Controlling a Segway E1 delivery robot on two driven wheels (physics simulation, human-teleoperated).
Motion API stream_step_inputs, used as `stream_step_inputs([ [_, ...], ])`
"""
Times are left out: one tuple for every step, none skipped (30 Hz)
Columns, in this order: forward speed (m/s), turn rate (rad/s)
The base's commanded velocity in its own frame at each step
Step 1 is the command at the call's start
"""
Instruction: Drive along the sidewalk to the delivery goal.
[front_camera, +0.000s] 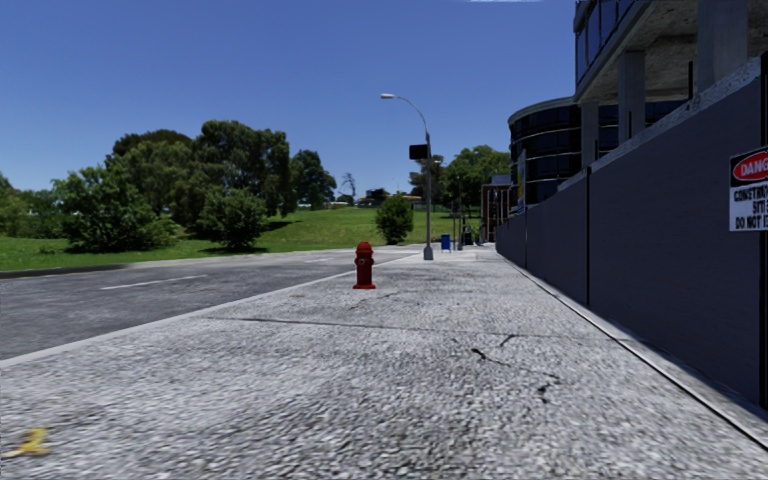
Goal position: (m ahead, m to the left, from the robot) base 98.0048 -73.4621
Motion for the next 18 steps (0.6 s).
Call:
stream_step_inputs([
  [2.0,-0.39],
  [2.0,-0.39],
  [2.0,-0.39],
  [2.0,-0.39],
  [2.0,-0.39],
  [2.0,-0.39],
  [2.0,-0.39],
  [2.0,-0.39],
  [2.0,-0.39],
  [2.0,-0.39],
  [2.0,-0.39],
  [2.0,-0.39],
  [2.0,-0.39],
  [2.0,-0.39],
  [2.0,-0.39],
  [2.0,-0.39],
  [2.0,-0.39],
  [2.0,-0.39],
])
